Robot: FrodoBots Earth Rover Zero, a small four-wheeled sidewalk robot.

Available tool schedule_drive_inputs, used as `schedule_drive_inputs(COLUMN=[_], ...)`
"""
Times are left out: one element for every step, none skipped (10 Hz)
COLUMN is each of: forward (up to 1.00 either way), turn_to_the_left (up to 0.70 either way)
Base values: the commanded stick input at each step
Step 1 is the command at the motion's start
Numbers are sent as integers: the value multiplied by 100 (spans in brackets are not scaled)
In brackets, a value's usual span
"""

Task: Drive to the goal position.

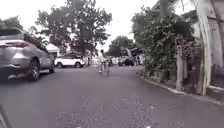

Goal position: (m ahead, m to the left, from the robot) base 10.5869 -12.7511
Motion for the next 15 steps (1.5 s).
schedule_drive_inputs(forward=[100, 100, 100, 100, 100, 100, 100, 100, 100, 100, 100, 100, 100, 100, 100], turn_to_the_left=[0, 0, 0, 0, 0, 0, 0, 0, 0, 0, 0, -7, -25, -29, -8])
